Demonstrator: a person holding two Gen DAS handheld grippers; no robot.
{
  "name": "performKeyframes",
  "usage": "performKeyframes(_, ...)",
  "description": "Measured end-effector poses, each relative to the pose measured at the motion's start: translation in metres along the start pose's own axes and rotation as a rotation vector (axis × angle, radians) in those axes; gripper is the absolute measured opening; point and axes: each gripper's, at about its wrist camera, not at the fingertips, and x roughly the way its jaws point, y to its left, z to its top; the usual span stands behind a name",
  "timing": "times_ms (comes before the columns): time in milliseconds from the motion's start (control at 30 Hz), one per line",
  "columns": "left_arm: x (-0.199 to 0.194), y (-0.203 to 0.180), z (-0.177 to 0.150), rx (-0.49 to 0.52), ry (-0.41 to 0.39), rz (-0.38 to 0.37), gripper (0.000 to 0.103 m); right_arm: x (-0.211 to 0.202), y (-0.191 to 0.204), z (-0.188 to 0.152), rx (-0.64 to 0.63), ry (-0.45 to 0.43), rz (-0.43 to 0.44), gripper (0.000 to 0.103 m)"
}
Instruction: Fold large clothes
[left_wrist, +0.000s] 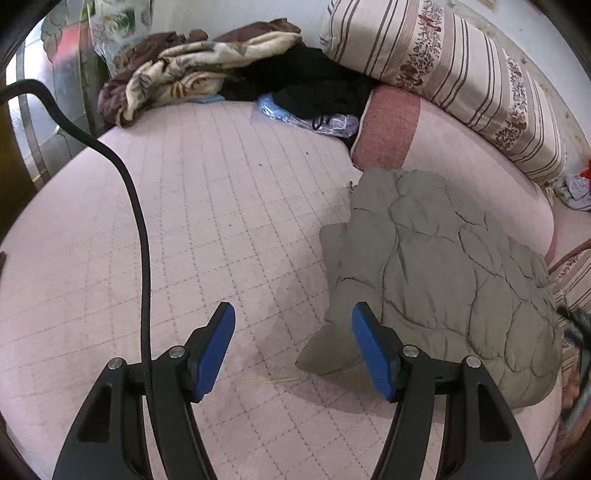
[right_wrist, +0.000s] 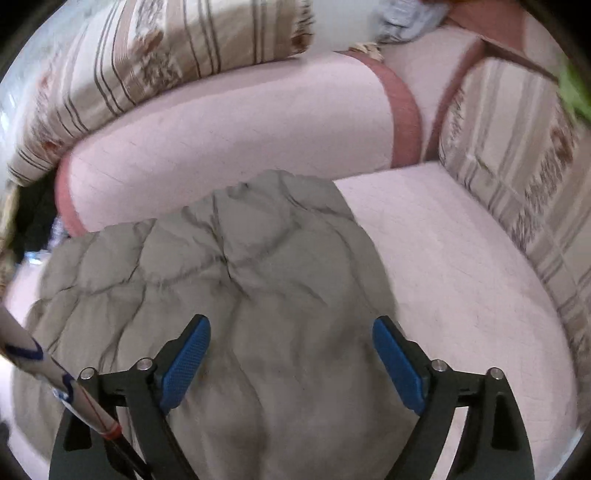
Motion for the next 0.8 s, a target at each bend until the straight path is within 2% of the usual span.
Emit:
performKeyframes(100, 0.014, 0.004, 0.001, -0.007, 0.044, -0.064, 0.066, -0.018, -0.031, -0.030, 0.068, 0.023, 0.072, 0.097)
performKeyframes(333, 0.038, 0.013, 0.000, -0.086, 0.062, -0.278, 0.074, -0.026, -0.107, -0.106, 0.283, 0.000, 0.220, 0.101)
performKeyframes(433, 0.056, 0.008, -0.007, -0.097, 0.099, -0.373, 0.077, -0.010, -0.119, -0.130, 0.353, 0.029, 0.291, 0.102)
performKeyframes(467, 0.060, 0.006, -0.009, -0.096, 0.111, -0.398, 0.078, 0.003, -0.115, -0.132, 0.364, 0.080, 0.341, 0.102)
performKeyframes(533, 0.071, 0.001, -0.013, -0.098, 0.141, -0.464, 0.082, 0.016, -0.100, -0.125, 0.339, 0.122, 0.415, 0.102)
performKeyframes(567, 0.074, -0.001, -0.015, -0.095, 0.138, -0.470, 0.086, 0.021, -0.090, -0.119, 0.302, 0.123, 0.436, 0.103)
performKeyframes(633, 0.081, -0.005, -0.018, -0.083, 0.144, -0.485, 0.091, 0.026, -0.079, -0.111, 0.260, 0.097, 0.405, 0.103)
performKeyframes(700, 0.088, -0.010, -0.021, -0.093, 0.164, -0.481, 0.095, 0.035, -0.076, -0.106, 0.261, 0.085, 0.433, 0.103)
performKeyframes(767, 0.088, -0.019, -0.021, -0.077, 0.169, -0.446, 0.095, 0.054, -0.077, -0.104, 0.293, 0.119, 0.490, 0.102)
performKeyframes(800, 0.085, -0.021, -0.020, -0.069, 0.167, -0.437, 0.085, 0.060, -0.079, -0.105, 0.317, 0.136, 0.513, 0.098)
